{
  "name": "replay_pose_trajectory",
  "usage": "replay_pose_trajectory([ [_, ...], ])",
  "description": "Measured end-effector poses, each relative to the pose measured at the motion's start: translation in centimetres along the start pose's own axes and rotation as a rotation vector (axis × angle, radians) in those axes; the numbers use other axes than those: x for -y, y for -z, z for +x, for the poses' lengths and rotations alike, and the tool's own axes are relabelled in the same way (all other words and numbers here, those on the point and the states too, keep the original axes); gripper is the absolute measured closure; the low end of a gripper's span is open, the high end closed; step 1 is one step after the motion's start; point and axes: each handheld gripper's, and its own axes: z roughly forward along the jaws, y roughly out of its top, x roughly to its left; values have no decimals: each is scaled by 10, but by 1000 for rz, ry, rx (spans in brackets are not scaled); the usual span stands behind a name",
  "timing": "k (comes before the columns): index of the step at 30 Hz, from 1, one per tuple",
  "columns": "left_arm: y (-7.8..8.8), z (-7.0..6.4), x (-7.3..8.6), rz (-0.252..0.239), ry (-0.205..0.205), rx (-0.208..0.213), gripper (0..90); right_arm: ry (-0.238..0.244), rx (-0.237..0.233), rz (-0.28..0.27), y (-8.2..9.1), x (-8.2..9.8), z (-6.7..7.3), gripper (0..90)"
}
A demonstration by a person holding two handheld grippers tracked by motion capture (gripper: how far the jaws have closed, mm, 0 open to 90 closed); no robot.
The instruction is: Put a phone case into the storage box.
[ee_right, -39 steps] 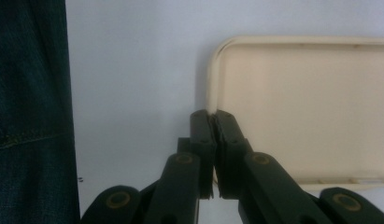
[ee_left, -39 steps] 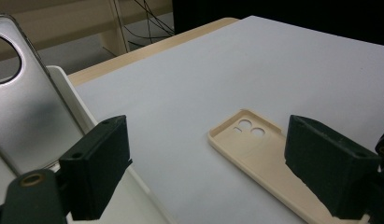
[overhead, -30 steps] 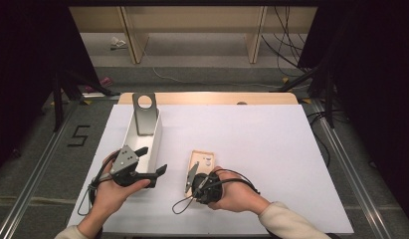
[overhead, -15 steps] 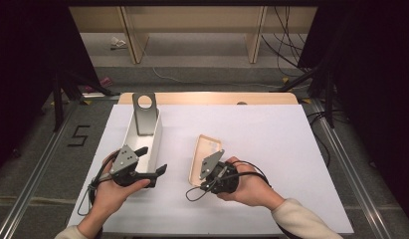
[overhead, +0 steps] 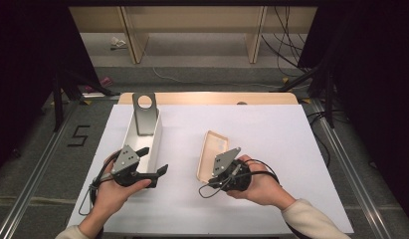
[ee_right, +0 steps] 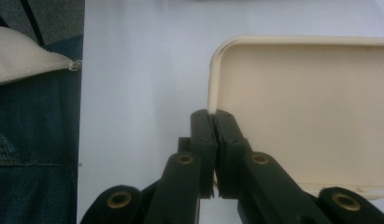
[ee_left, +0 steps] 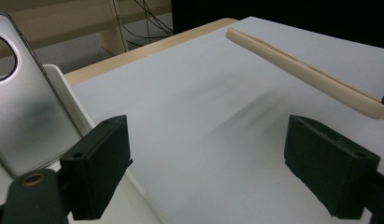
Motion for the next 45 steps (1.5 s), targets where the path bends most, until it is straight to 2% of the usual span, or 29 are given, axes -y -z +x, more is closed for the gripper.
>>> replay_pose_trajectory([
  [7, -4, -1, -6, -8, 13, 13, 145, -8, 11, -28, 9, 13, -2, 882],
  [11, -8, -3, -10, -8, 26, 35, 148, -18, 20, -25, 12, 20, -2, 882],
  [16, -13, -6, -15, -8, 22, 45, 150, -24, 26, -20, 16, 28, 0, 883],
  [25, -26, -14, -29, -6, 14, 79, 154, -20, 27, -31, 19, 34, 4, 882],
  [30, -36, -20, -44, -4, 34, 113, 158, -19, 24, -32, 19, 34, 5, 882],
  [34, -50, -28, -58, 17, 36, 145, 164, -16, 25, -32, 17, 33, 6, 883],
  [37, -63, -34, -67, 50, 27, 169, 171, -16, 25, -34, 17, 33, 6, 882],
  [39, -74, -37, -70, 89, 30, 176, 191, -16, 26, -35, 17, 32, 6, 883],
  [45, -105, -42, -77, 148, 51, 204, 236, -10, 26, -38, 16, 30, 8, 882],
])
